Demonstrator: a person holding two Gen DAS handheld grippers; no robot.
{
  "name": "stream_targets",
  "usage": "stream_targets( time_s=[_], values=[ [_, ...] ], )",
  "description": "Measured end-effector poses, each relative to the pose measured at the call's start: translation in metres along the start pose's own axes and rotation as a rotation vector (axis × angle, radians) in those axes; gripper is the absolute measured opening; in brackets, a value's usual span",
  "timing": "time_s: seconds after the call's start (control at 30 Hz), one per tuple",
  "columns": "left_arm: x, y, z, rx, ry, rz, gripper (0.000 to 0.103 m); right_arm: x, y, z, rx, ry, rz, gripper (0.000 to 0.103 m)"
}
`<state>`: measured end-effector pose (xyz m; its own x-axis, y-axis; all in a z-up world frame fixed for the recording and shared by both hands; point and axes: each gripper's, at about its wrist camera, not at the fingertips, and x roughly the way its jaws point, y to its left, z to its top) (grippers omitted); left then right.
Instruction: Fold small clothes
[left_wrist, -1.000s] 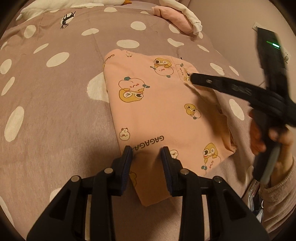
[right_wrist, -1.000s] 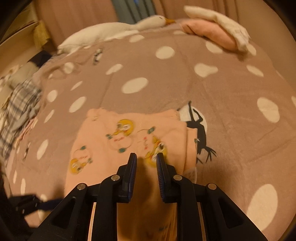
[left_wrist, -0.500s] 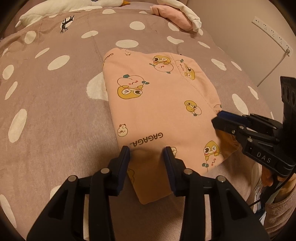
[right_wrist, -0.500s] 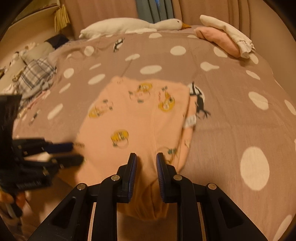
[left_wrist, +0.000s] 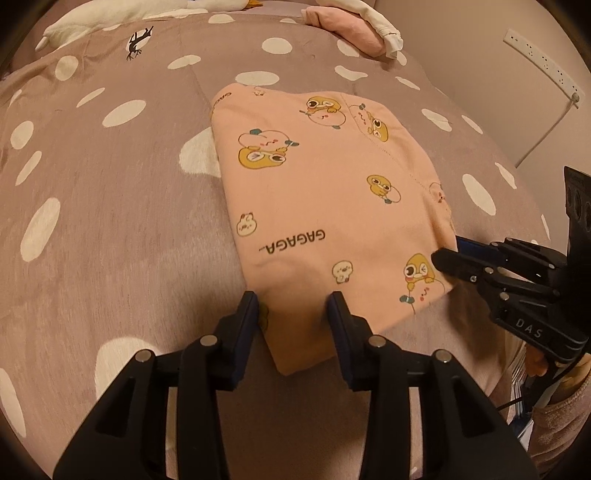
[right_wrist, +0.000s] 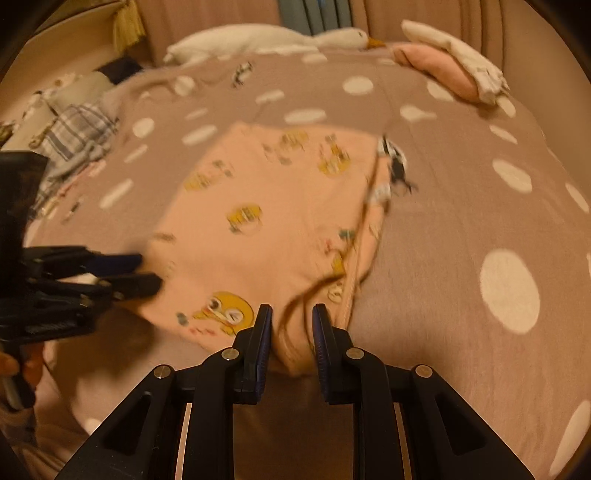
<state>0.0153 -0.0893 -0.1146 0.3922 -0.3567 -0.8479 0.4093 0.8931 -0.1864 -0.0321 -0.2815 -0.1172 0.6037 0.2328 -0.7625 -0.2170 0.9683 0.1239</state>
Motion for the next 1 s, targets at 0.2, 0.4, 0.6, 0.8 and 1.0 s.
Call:
stream_targets(
  time_s=[0.2, 0.4, 0.6, 0.8, 1.0],
  values=[
    [-0.009, 0.009, -0.004, -0.039, -0.003, -0.017, 0.050, -0.014, -0.005, -0.004, 0.038, -0.021, 0.036, 0.022],
    [-0.014, 0.021, 0.000, -0.113, -0.034, -0.033, 0.079, -0.023, -0.025, -0.007, 0.153, -0.066, 0.121, 0.058],
    [-0.009, 0.028, 0.008, -0.183, -0.008, -0.115, 0.081, -0.018, -0.053, -0.008, 0.329, -0.067, 0.206, 0.069],
    [-0.001, 0.038, 0.018, -0.296, 0.018, -0.271, 0.085, -0.005, -0.073, -0.002, 0.469, -0.061, 0.297, 0.071],
    [0.006, 0.044, 0.029, -0.372, 0.027, -0.387, 0.088, 0.004, -0.082, 0.007, 0.527, -0.058, 0.344, 0.077]
  ],
)
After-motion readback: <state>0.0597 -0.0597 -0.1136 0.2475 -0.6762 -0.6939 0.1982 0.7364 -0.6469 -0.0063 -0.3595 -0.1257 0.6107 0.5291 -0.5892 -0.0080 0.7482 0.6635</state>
